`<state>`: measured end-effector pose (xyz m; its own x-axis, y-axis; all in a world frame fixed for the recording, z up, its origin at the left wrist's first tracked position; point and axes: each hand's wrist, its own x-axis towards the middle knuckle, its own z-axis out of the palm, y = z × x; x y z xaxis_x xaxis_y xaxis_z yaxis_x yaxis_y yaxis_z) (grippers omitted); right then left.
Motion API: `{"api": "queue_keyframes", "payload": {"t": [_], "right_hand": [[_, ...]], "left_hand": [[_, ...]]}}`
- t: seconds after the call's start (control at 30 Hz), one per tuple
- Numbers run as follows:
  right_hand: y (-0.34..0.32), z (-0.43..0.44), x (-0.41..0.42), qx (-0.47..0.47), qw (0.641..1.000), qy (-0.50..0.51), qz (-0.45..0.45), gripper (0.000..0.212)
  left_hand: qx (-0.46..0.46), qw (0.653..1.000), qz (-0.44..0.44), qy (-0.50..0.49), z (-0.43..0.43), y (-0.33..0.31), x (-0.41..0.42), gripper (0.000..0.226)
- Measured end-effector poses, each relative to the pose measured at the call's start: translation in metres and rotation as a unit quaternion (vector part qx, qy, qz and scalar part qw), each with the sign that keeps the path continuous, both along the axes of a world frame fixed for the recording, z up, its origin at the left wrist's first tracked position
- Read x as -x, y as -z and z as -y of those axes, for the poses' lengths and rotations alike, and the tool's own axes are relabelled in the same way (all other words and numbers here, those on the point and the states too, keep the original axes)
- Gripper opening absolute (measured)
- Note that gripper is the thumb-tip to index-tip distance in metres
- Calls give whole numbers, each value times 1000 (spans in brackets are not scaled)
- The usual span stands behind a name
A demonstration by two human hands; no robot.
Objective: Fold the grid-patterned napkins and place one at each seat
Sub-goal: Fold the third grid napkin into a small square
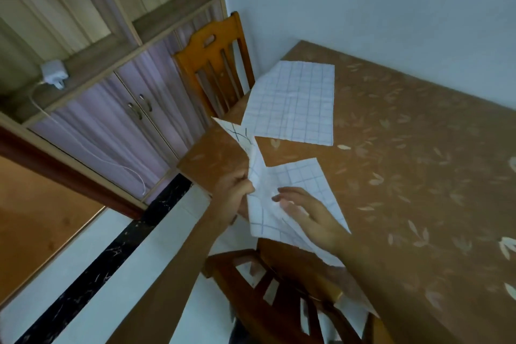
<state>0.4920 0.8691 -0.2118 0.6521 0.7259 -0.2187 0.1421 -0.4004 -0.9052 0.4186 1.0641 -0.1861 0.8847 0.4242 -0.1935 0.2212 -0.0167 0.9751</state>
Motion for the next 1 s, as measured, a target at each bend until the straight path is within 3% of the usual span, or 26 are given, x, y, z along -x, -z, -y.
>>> {"api": "queue_keyframes", "payload": {"t": [0.07, 0.13, 0.2, 0.3, 0.4, 0.47, 0.57, 0.63, 0.7, 0.77, 0.87, 1.0], "right_hand": [[-30, -10, -17, -36, 997, 66, 0, 40], [-59, -17, -32, -48, 992, 108, 47, 29], [-86, -21, -50, -62, 988, 92, 103, 56], [-129, -23, -70, -74, 969, 51, 229, 104], [-170, -23, -78, -16, 921, -3, 388, 123], [-192, -21, -77, 8, 897, -46, 440, 111], [-212, -19, -84, 26, 850, -104, 515, 61], [-220, -15, -89, 54, 851, -93, 513, 44], [-226, -6, -89, 77, 874, -62, 476, 36], [-230, 5, -87, 74, 872, -46, 482, 34], [-237, 19, -83, 56, 866, -32, 495, 31], [-247, 33, -78, 55, 862, 9, 504, 30]], "left_hand": [[16, 998, 22, 59, -15, -29, -6, 45], [9, 992, 29, 122, -28, -58, -13, 45], [4, 978, 34, 205, -39, -89, -19, 24], [-38, 950, 37, 307, -53, -134, -28, 18], [-82, 933, 46, 347, -62, -170, -34, 10], [-110, 922, 48, 369, -63, -188, -38, 13], [-170, 909, 57, 377, -60, -204, -43, 21], [-213, 906, 70, 360, -56, -209, -46, 25], [-246, 906, 85, 334, -52, -212, -50, 26], [-264, 910, 92, 307, -41, -214, -52, 25], [-315, 909, 79, 261, -15, -212, -56, 51], [-403, 881, 124, 212, 28, -217, -63, 41]]}}
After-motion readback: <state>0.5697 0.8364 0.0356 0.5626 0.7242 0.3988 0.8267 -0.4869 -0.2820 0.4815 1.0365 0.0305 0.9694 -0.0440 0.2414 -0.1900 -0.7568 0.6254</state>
